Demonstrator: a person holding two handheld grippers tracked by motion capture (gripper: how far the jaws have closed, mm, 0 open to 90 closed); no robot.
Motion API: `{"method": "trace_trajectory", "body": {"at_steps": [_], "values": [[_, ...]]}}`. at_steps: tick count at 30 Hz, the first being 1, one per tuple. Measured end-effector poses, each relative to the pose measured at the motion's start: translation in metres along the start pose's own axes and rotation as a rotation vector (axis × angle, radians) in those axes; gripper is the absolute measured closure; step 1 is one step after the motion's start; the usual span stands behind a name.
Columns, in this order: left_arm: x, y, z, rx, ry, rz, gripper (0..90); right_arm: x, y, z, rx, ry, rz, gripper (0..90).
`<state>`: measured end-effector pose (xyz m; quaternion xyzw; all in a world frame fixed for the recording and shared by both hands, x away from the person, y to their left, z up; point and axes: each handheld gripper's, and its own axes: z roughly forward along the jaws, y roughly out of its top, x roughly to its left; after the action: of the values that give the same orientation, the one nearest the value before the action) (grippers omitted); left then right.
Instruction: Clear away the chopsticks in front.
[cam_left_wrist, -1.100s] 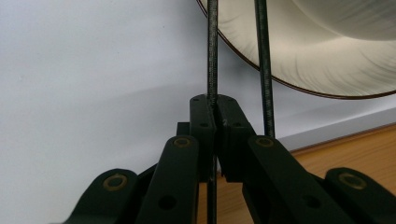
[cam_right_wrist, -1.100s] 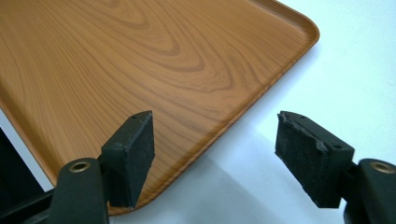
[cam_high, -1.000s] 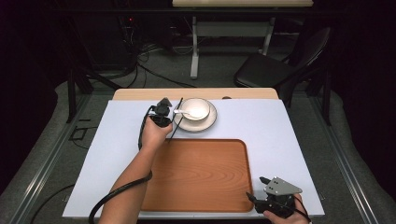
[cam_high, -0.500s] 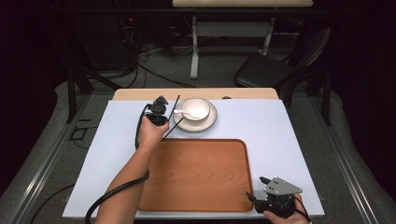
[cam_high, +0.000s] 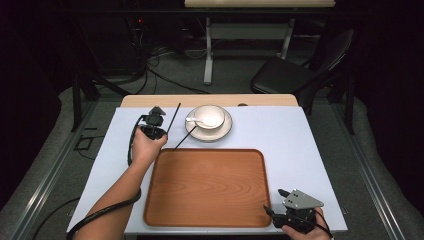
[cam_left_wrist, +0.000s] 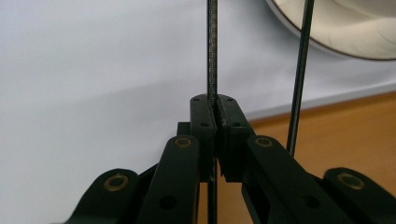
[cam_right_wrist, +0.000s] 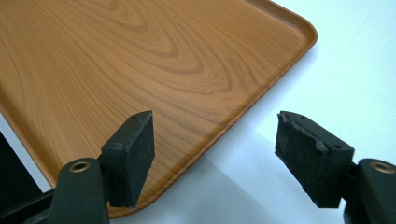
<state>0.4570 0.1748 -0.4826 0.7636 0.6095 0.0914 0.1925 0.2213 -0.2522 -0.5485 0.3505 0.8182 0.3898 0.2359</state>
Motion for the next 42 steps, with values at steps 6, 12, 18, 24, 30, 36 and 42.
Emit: {"method": "trace_trajectory", "body": {"at_steps": [6, 12, 18, 24, 30, 36, 42], "values": [[0.010, -0.031, -0.018, 0.006, -0.029, 0.022, 86.4, 0.000, 0.000, 0.000, 0.000, -0.003, 0.001, 27.9], [0.019, -0.064, -0.031, 0.014, -0.076, 0.016, 86.4, 0.001, 0.001, -0.001, -0.006, -0.006, -0.003, 27.9], [0.022, -0.096, -0.040, 0.038, -0.106, 0.035, 86.4, 0.003, 0.003, -0.002, -0.021, -0.013, -0.009, 27.9], [0.024, -0.122, -0.041, 0.062, -0.124, 0.038, 86.4, 0.004, 0.003, -0.002, -0.026, -0.015, -0.013, 27.9], [0.018, -0.138, -0.041, 0.088, -0.143, 0.058, 86.4, 0.005, 0.004, -0.003, -0.030, -0.016, -0.009, 27.9], [0.002, -0.143, -0.036, 0.116, -0.160, 0.094, 86.4, 0.005, 0.004, -0.003, -0.029, -0.012, -0.014, 27.9], [-0.015, -0.142, -0.027, 0.135, -0.165, 0.129, 86.4, 0.004, 0.004, -0.004, -0.036, -0.010, -0.003, 27.9]]}}
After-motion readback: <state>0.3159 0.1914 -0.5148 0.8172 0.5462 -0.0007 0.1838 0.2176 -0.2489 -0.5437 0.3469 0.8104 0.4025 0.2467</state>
